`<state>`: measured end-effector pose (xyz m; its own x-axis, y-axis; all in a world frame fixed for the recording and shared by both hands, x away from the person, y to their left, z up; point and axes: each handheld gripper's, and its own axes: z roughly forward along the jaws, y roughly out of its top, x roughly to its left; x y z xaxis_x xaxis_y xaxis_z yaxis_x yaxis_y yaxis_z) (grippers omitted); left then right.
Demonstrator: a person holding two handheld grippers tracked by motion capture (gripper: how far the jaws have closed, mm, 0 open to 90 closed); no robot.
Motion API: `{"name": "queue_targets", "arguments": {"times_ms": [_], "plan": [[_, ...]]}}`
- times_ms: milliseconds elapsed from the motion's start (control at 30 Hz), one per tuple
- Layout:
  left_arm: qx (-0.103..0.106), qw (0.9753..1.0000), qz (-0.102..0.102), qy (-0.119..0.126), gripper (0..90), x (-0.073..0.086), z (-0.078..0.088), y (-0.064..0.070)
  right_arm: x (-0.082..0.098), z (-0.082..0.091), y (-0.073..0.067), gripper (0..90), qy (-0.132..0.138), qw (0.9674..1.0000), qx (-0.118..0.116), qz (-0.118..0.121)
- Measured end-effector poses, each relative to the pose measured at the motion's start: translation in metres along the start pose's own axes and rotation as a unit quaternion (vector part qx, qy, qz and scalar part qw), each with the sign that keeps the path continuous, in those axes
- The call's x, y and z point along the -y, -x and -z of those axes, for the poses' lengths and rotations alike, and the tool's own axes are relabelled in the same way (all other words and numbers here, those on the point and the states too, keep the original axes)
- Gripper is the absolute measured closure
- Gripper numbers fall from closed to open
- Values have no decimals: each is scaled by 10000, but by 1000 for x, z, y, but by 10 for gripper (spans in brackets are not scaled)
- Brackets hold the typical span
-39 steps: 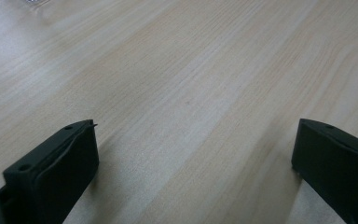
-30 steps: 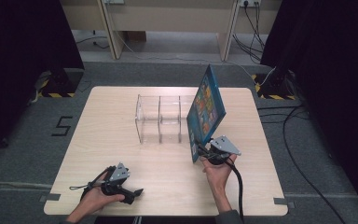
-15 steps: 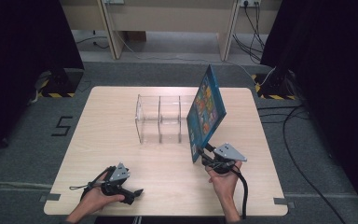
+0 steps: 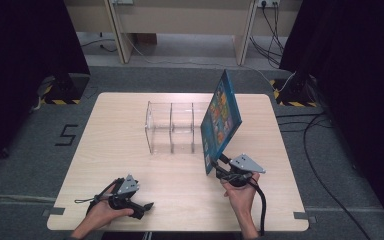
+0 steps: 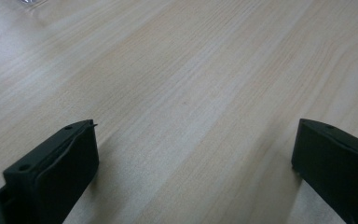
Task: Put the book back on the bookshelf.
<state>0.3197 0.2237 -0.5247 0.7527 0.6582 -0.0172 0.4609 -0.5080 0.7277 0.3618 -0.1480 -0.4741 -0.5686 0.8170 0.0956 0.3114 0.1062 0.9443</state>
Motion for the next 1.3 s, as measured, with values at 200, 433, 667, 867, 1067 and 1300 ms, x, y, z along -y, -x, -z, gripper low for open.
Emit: {"name": "queue_targets", "arguments": {"times_ms": [200,433,667,867,1067,1300], "plan": [[0,10000,-2,-1,0,0,0,0,2,11,1,561,32,10000,-3,-65],[13,10000,-11,1,0,0,0,0,4,22,4,512,60,9998,-81,-192],[10,10000,-14,-1,0,0,0,0,7,28,2,477,-19,9998,-175,-126],[15,10000,-9,5,0,0,0,0,9,33,4,470,-7,9997,-173,-174],[16,10000,-6,6,0,0,0,0,10,37,4,447,-5,9997,-199,-155],[16,10000,-5,8,0,0,0,0,11,42,3,388,-21,9997,-196,-129]]}}
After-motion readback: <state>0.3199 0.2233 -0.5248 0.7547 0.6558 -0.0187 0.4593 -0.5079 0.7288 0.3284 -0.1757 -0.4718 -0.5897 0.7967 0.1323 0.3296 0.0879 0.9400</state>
